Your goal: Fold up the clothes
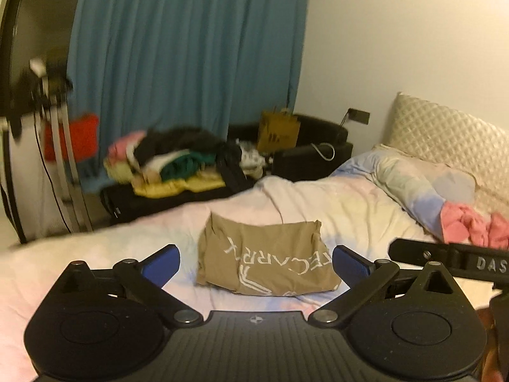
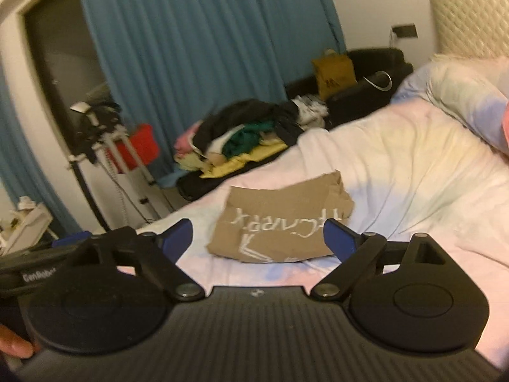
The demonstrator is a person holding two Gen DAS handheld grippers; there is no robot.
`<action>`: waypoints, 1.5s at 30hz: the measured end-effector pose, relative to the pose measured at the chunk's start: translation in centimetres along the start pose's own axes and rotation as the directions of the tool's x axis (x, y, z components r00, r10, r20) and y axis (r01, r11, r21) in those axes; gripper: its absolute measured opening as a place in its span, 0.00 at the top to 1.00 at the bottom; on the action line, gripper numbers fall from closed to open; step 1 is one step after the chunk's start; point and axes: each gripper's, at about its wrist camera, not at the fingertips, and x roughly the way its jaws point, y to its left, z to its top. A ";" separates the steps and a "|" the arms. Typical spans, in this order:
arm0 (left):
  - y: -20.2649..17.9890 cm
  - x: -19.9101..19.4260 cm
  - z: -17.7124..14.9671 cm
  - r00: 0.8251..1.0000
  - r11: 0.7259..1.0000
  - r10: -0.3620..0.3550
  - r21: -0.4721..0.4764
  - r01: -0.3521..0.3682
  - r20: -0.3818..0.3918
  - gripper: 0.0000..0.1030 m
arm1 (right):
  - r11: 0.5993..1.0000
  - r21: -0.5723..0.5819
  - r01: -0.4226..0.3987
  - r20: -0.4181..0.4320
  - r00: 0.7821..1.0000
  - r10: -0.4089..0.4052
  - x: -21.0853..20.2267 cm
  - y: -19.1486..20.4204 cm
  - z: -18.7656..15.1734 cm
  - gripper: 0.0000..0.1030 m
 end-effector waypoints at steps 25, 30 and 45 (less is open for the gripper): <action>0.5 -2.7 -8.8 0.996 0.994 0.080 -0.074 -0.076 0.044 0.00 | 0.992 -0.125 0.020 0.114 0.993 -0.006 -3.4 1.3 -7.4 0.12; 0.7 -2.4 -9.3 0.996 0.994 0.087 -0.072 -0.084 0.037 0.00 | 0.991 -0.130 0.027 0.119 0.993 -0.011 -3.3 1.2 -7.6 0.12; 0.8 -3.6 -10.2 0.993 0.990 0.110 -0.089 -0.105 0.045 0.00 | 0.987 -0.150 0.049 0.125 0.992 -0.031 -3.5 1.1 -8.6 0.12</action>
